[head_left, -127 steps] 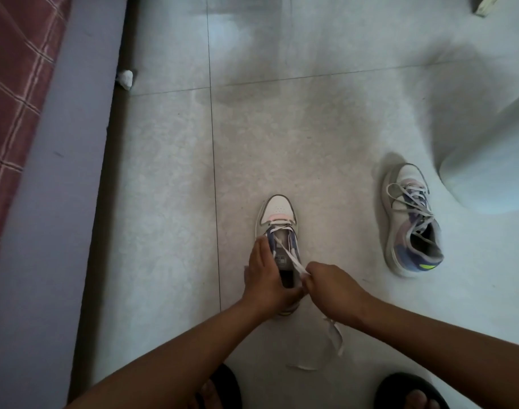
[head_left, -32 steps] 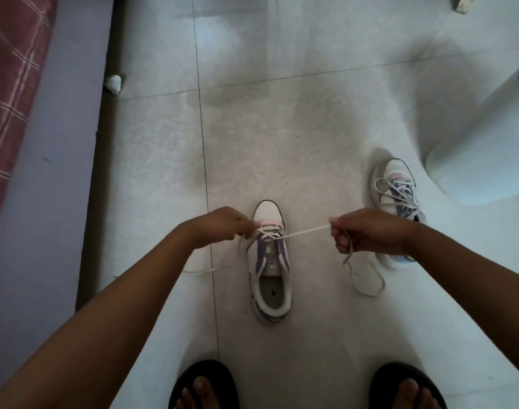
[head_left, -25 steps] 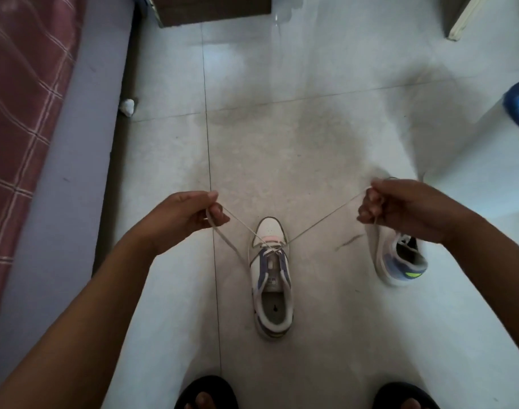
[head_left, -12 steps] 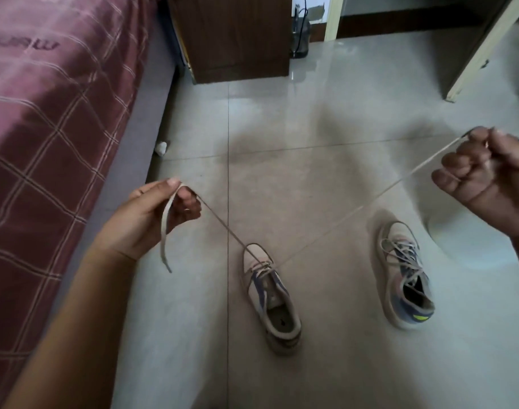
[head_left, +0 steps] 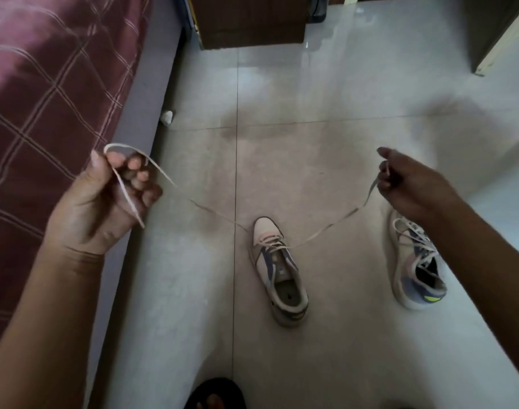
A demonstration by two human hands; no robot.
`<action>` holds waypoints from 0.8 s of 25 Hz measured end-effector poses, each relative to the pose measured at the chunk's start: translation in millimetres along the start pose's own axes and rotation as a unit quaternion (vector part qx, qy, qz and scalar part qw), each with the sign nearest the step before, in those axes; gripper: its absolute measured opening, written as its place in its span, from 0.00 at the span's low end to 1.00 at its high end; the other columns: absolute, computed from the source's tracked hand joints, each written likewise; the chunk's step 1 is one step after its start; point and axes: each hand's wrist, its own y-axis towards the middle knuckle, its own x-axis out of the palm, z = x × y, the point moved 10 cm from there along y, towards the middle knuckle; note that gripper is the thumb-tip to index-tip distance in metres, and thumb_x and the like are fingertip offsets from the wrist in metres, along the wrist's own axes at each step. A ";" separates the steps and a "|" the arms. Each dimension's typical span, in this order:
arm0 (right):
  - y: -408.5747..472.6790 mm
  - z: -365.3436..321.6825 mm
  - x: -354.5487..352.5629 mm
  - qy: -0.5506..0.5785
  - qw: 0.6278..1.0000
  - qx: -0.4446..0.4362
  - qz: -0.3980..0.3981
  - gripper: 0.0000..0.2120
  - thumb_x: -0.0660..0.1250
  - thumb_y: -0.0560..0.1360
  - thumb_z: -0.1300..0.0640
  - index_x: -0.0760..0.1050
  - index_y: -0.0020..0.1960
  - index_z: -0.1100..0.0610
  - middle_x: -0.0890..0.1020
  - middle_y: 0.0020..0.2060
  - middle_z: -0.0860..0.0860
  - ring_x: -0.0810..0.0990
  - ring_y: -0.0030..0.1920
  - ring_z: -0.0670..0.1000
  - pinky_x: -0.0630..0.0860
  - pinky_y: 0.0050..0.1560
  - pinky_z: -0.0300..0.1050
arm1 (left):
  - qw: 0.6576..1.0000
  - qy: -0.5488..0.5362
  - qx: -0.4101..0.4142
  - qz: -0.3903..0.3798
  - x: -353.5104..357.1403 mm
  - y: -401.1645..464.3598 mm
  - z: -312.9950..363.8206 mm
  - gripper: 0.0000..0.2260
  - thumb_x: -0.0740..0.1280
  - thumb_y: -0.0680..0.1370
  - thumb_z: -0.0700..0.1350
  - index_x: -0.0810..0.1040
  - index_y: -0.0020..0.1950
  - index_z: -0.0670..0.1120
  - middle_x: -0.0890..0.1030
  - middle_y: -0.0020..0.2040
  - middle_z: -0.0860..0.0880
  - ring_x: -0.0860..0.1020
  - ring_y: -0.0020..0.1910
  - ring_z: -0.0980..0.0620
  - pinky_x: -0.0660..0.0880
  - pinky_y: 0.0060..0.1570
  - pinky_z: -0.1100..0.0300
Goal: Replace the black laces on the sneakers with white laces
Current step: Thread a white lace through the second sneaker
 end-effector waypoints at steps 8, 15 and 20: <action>-25.6 208.7 13.6 -0.212 0.945 0.248 0.020 0.09 0.64 0.73 0.73 0.73 0.40 0.61 0.76 0.33 0.58 0.77 0.29 0.51 0.78 0.30 0.38 | 0.878 0.135 -0.264 0.375 -141.6 -49.4 -191.2 0.10 0.60 0.80 0.45 0.75 0.44 0.41 0.76 0.29 0.49 0.71 0.24 0.59 0.69 0.21 0.71; -10.2 211.5 13.4 -0.226 0.957 0.169 0.069 0.08 0.70 0.70 0.70 0.77 0.39 0.58 0.79 0.32 0.54 0.78 0.33 0.49 0.76 0.36 0.38 | 0.863 0.166 -0.265 0.396 -154.2 -35.2 -217.3 0.04 0.65 0.78 0.41 0.79 0.45 0.46 0.82 0.32 0.51 0.77 0.33 0.56 0.71 0.34 0.64; -11.8 214.2 11.7 -0.207 0.965 0.132 0.095 0.08 0.71 0.70 0.69 0.77 0.39 0.57 0.80 0.33 0.52 0.78 0.33 0.46 0.74 0.32 0.32 | 0.870 0.103 -0.224 0.427 -155.9 -28.8 -233.5 0.02 0.64 0.78 0.40 0.76 0.48 0.43 0.78 0.38 0.46 0.76 0.35 0.52 0.76 0.28 0.66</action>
